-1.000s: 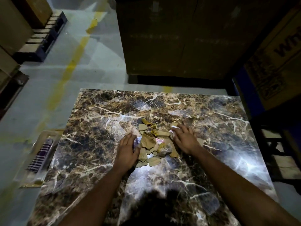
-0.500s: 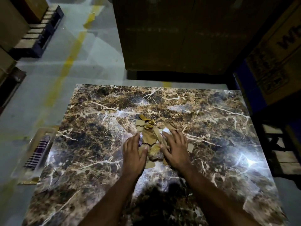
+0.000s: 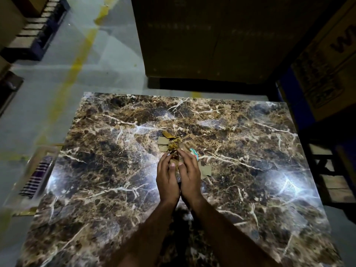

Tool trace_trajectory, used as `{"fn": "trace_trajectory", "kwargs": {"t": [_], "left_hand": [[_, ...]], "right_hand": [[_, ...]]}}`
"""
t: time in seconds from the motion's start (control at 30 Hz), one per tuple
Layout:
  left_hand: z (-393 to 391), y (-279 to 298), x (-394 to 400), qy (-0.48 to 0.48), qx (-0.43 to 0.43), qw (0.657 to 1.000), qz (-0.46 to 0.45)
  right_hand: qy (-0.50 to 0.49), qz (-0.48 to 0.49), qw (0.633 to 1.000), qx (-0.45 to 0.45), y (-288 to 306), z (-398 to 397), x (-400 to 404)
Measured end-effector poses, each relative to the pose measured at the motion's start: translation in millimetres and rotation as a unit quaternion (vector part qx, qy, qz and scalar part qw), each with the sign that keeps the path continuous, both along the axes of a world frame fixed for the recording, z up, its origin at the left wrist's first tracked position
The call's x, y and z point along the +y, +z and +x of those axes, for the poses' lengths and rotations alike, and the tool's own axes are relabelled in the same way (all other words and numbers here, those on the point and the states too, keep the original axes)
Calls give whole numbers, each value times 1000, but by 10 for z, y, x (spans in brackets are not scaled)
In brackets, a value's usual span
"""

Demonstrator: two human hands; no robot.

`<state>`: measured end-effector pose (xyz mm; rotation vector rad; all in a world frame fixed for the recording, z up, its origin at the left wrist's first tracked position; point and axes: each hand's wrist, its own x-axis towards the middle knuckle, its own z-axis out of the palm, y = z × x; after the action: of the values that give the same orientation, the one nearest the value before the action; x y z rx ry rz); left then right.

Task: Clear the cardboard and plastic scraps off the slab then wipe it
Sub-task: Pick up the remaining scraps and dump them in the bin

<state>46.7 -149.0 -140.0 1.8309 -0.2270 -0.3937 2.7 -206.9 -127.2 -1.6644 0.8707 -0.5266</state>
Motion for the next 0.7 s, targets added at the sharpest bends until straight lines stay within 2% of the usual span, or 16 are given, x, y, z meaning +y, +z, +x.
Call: {"fn": "trace_trajectory", "kwargs": {"t": [0.2,0.37,0.5,0.6,0.7], "left_hand": [[-33,105,-78,62,75,994,-57],[26,233,-90,93,141,979,-117],[67,364,-142,110,114,981,-108],[62,491,-182,103,130,979,-121],[35,594,-198,99,118,980,-122]], "right_hand": [[-42,67,997,-14,60,122,-16],[-33,126,991,-20,233,219,45],[-67,169,982,-50,400,238,46],[-69,218,971,-70,509,232,-10],[-76,226,968,-77,610,211,-45]]}}
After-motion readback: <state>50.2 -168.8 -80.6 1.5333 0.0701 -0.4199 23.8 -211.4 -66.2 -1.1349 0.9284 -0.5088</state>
